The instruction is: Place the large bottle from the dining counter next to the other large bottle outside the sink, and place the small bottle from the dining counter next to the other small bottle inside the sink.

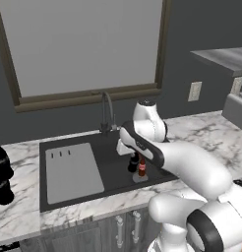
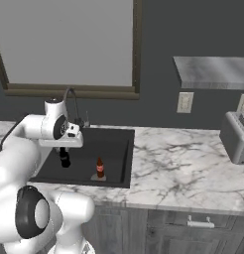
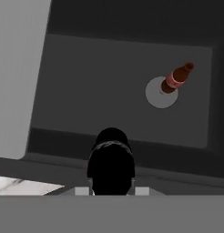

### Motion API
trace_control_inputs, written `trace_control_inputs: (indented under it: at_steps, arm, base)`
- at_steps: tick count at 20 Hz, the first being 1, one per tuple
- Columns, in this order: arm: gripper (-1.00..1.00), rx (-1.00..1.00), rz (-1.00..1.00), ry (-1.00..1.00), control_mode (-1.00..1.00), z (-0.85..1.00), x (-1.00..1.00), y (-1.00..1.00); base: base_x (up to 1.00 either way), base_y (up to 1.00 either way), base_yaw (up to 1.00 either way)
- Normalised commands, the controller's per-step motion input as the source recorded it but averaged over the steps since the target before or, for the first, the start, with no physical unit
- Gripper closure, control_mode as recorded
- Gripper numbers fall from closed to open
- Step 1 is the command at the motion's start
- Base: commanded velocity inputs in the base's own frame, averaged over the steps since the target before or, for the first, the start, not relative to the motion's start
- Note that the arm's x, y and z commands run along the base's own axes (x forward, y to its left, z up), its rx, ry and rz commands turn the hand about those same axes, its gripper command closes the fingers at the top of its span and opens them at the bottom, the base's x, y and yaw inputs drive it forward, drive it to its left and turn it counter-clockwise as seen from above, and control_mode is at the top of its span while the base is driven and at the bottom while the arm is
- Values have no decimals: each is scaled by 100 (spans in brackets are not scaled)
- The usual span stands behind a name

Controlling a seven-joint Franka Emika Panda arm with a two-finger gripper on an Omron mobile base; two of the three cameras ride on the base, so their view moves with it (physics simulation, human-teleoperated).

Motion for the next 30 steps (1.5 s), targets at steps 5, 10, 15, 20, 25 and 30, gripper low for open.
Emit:
trace_control_inputs:
  at_steps: [5, 10, 15, 20, 25, 30]
  arm:
    - [100, 0, 0, 0, -100, -30, 17, 0]
    - [100, 0, 0, 0, -100, -36, 29, 1]
    - [100, 0, 0, 0, -100, -31, 25, 2]
    - [100, 0, 0, 0, -100, -28, 17, 0]
    - [100, 0, 0, 0, -100, -22, 27, 7]
    - [100, 0, -1, 0, -100, -16, 28, 15]
  base:
    - [0, 0, 0]
    - [0, 0, 0]
    - [0, 0, 0]
    - [0, 0, 0]
    - [0, 0, 0]
    - [0, 0, 0]
